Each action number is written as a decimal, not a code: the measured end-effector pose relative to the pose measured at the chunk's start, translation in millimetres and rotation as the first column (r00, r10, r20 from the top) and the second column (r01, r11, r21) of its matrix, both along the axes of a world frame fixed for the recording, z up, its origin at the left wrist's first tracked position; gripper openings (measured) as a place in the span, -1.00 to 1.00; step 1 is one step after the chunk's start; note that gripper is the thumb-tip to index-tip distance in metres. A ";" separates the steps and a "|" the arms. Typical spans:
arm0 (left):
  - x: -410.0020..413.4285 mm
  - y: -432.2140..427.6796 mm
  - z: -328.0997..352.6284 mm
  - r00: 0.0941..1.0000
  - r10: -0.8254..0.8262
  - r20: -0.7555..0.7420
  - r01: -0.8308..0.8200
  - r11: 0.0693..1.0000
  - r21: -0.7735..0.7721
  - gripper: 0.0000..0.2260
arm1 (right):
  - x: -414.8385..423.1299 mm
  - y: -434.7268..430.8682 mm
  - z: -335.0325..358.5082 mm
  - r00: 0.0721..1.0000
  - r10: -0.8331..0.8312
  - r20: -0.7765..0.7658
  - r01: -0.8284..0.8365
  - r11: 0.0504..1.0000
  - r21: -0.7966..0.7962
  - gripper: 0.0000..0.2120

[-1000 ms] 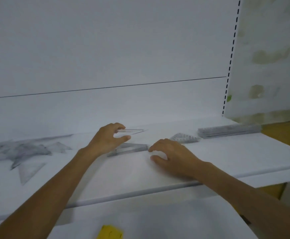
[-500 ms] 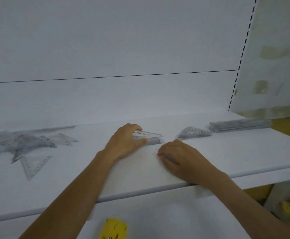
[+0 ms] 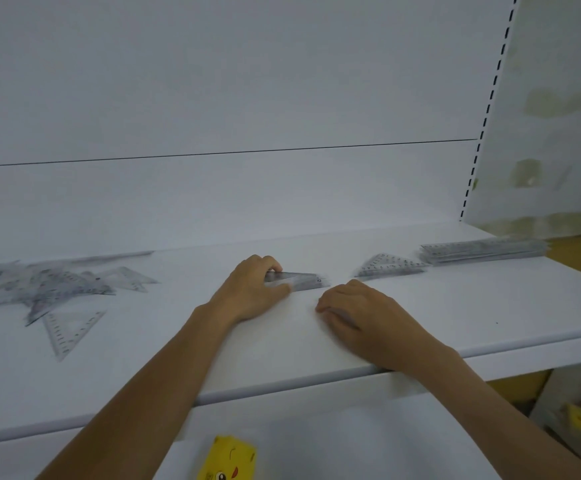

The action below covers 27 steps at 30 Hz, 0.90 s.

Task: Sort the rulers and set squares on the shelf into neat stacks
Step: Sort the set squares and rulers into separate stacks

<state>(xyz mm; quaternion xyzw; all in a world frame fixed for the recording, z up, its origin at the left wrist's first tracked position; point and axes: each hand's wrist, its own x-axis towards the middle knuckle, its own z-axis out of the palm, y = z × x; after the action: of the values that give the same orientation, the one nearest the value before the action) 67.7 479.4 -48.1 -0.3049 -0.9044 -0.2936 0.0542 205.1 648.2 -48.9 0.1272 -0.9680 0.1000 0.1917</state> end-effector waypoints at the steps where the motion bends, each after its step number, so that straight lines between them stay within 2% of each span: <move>1: -0.1 0.0 -0.3 1.000 -0.003 -0.001 0.003 1.000 -0.001 -0.76 | 0.2 0.0 0.1 1.000 0.000 -0.001 0.000 1.000 0.000 -0.74; 6: -1.4 0.9 -2.2 1.000 -0.008 -0.019 0.008 1.000 -0.020 -0.76 | 0.2 0.6 -0.6 1.000 0.001 -0.015 -0.001 1.000 0.001 -0.75; 10: 0.4 -0.4 -0.1 0.997 0.002 -0.073 -0.008 0.997 -0.073 -0.63 | -0.5 -0.1 0.9 1.000 0.006 -0.002 -0.006 1.000 0.002 -0.76; 13: 3.2 -10.4 7.5 0.994 0.034 -0.104 -0.038 0.998 -0.042 -0.58 | -2.7 -1.7 6.2 0.999 -0.021 0.033 0.022 0.999 -0.035 -0.79; 15: 3.9 -23.5 15.0 0.993 0.058 -0.105 -0.060 0.998 -0.021 -0.59 | -6.6 -4.8 9.7 0.998 -0.032 0.062 0.033 0.999 -0.005 -0.80; 18: 5.0 -58.5 22.8 0.992 0.079 -0.103 -0.080 0.997 -0.009 -0.61 | -19.9 -20.9 19.9 0.996 -0.037 0.086 0.033 0.998 0.047 -0.80; 27: 23.0 -227.4 17.3 0.967 0.234 -0.100 -0.233 0.972 0.019 -0.77 | -79.7 -143.9 42.2 0.992 0.094 0.089 -0.085 0.992 -0.098 -0.83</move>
<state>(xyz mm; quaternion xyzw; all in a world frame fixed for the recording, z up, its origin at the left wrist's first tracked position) 90.6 252.0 -30.8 -0.2107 -0.9290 -0.2726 0.1351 125.4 504.3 -6.7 0.1565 -0.9635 0.1598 0.1474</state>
